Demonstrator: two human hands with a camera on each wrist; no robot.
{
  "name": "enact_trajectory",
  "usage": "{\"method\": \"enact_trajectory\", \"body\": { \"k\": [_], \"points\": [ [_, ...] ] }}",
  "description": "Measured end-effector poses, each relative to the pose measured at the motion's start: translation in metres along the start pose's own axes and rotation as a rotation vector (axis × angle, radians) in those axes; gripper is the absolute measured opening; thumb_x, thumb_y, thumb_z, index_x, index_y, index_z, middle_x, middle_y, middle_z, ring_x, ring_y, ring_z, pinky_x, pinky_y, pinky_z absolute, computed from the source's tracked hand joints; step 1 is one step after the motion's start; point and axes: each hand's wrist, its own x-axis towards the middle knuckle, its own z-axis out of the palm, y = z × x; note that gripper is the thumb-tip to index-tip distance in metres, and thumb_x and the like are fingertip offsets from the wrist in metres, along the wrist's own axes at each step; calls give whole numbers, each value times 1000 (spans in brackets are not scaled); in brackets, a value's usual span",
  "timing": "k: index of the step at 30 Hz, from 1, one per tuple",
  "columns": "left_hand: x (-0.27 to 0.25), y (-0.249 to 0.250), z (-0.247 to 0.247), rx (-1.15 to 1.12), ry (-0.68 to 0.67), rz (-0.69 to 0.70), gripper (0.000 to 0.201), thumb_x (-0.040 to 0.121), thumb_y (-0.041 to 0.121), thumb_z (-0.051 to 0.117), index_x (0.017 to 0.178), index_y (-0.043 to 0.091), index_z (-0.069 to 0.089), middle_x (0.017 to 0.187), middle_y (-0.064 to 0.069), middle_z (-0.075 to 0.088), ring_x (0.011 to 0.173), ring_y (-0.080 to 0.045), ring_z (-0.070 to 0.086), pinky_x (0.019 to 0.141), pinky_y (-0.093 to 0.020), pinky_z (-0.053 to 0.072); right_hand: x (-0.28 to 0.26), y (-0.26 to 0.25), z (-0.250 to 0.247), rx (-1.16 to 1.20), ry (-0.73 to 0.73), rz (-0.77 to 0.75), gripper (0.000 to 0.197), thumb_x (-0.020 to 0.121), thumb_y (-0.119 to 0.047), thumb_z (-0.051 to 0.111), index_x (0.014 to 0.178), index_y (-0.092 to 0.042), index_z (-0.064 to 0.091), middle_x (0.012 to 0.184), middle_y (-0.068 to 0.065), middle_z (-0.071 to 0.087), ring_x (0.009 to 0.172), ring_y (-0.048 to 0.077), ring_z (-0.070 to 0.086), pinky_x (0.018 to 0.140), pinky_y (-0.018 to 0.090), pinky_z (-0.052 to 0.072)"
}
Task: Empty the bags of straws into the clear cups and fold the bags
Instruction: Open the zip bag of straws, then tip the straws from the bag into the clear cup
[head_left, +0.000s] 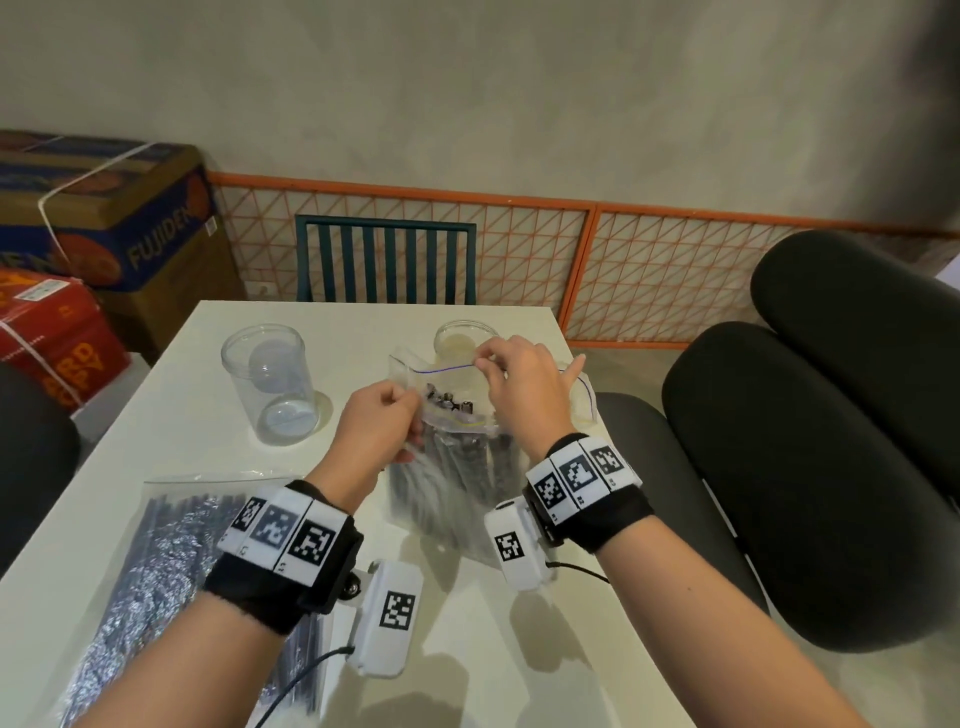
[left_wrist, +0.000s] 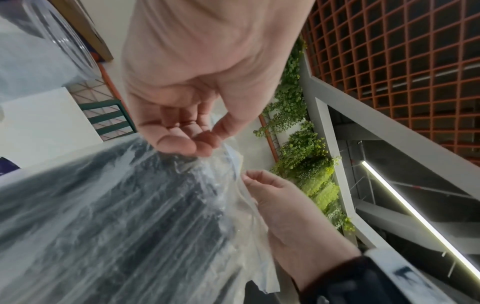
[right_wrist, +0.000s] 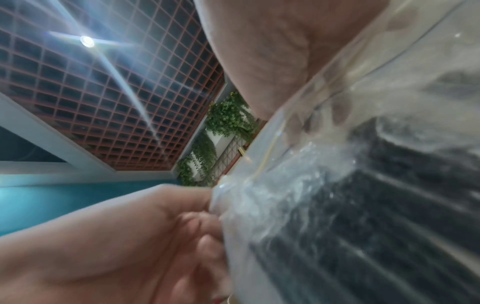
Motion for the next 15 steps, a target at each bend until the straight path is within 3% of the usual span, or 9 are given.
{"method": "enact_trajectory", "body": {
  "k": [3, 5, 8, 10, 12, 13, 15],
  "points": [
    [-10, -9, -6, -28, 0, -42, 25, 88, 3, 44, 64, 10, 47, 56, -4, 50, 49, -12, 53, 44, -22, 45, 10, 2, 0, 40, 41, 68, 19, 96, -23, 47, 95, -24, 66, 101, -3, 62, 107, 22, 53, 107, 68, -2],
    [-15, -15, -14, -43, -11, -75, 20, 89, 6, 44, 70, 8, 49, 59, -5, 52, 56, -15, 55, 49, -25, 47, 13, 4, -1, 48, 50, 102, 18, 96, -22, 47, 96, -24, 65, 101, -2, 62, 106, 23, 54, 108, 67, 0],
    [-12, -17, -25, 61, -14, -84, 6, 89, 15, 50, 89, 9, 51, 89, -9, 58, 78, -19, 60, 56, -28, 49, 15, 8, 0, 47, 6, 79, 17, 96, -23, 48, 97, -23, 65, 102, -1, 63, 107, 25, 54, 108, 67, 2],
    [-3, -12, -28, 196, 3, -14, 27, 88, 19, 56, 113, 17, 44, 113, -7, 44, 92, -20, 53, 61, -32, 52, 13, 7, 0, 58, -40, 37, 16, 96, -23, 49, 95, -24, 65, 102, -2, 63, 108, 24, 54, 107, 68, 2],
    [8, -1, -27, 313, -25, 101, 47, 89, 24, 58, 130, 25, 35, 123, -4, 32, 102, -23, 48, 73, -40, 55, 12, 5, 0, 50, -87, -6, 16, 96, -24, 50, 94, -24, 65, 101, -3, 64, 108, 23, 54, 107, 69, 2],
    [12, 6, -26, 365, -44, 153, 45, 90, 25, 57, 131, 26, 38, 123, -3, 33, 102, -24, 50, 74, -40, 56, 12, 4, -1, 50, -114, -30, 15, 96, -25, 50, 93, -25, 65, 101, -3, 64, 108, 22, 54, 107, 69, 3],
    [21, 15, -23, 430, -63, 211, 24, 93, 23, 51, 115, 14, 56, 117, -9, 50, 95, -27, 56, 62, -34, 55, 12, 3, -4, 74, -167, -70, 15, 95, -27, 51, 94, -26, 66, 102, -4, 65, 109, 21, 55, 108, 70, 7]
  ]
}}
